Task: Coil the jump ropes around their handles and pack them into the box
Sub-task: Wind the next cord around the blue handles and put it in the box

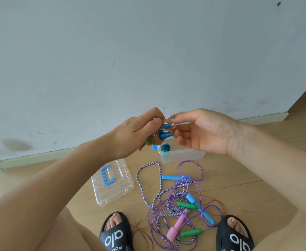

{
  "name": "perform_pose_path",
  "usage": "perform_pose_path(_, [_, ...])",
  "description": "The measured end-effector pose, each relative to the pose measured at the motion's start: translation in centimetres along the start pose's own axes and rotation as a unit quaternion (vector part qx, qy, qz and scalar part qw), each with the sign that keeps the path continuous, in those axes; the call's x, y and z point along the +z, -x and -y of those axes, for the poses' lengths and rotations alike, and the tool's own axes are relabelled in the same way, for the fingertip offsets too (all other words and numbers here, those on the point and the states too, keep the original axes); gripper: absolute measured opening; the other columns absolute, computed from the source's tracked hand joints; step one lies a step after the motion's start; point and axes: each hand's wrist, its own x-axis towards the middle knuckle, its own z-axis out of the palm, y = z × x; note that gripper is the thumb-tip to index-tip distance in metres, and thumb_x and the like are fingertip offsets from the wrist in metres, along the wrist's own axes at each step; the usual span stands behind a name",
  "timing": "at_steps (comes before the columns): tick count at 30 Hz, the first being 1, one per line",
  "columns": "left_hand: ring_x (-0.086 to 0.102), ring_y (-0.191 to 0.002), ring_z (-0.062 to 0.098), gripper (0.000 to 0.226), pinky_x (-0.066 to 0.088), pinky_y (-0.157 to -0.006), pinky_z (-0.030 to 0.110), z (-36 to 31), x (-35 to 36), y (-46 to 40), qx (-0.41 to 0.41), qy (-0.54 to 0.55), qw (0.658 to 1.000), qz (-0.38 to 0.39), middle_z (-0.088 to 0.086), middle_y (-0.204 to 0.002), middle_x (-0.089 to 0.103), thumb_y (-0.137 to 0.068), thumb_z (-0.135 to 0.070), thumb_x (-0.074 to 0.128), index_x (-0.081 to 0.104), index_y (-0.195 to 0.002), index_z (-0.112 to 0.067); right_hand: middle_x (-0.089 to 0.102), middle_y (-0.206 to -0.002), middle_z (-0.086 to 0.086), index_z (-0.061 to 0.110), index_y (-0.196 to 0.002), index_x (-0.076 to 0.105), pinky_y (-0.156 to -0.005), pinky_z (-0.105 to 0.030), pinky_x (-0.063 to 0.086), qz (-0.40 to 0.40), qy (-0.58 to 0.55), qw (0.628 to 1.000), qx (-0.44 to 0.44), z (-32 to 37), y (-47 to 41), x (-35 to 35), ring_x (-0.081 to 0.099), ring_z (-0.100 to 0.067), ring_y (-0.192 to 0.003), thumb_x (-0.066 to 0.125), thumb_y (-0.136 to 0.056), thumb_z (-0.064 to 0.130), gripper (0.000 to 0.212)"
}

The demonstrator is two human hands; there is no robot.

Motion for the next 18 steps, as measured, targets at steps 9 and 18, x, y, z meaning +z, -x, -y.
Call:
perform_pose_path(9, [0.046, -0.06, 0.015, 0.021, 0.044, -0.063, 0.036, -1.1, 0.3, -0.4, 0.031, -0.106, 0.994, 0.02, -0.001, -0.065, 0.047, -0.106, -0.04, 0.027, 0.044, -0.099, -0.029, 0.064, -0.079, -0.009, 0.006, -0.083, 0.065, -0.056, -0.018, 0.054, -0.023, -0.031, 0.999, -0.001, -0.2, 0.1, -0.6, 0.058, -0.013, -0.064, 0.06, -0.091, -0.001, 0.011])
perform_pose_path(18, [0.046, -0.063, 0.018, 0.018, 0.036, -0.059, 0.032, -1.2, 1.0, -0.5, 0.021, -0.153, 0.988, 0.001, -0.001, -0.063, 0.047, -0.104, -0.044, 0.027, 0.04, -0.104, -0.031, 0.069, -0.077, -0.009, 0.006, -0.084, 0.064, -0.058, -0.018, 0.054, -0.074, -0.037, 0.991, -0.109, -0.5, 0.1, -0.3, 0.064, -0.013, -0.064, 0.065, -0.089, -0.001, 0.009])
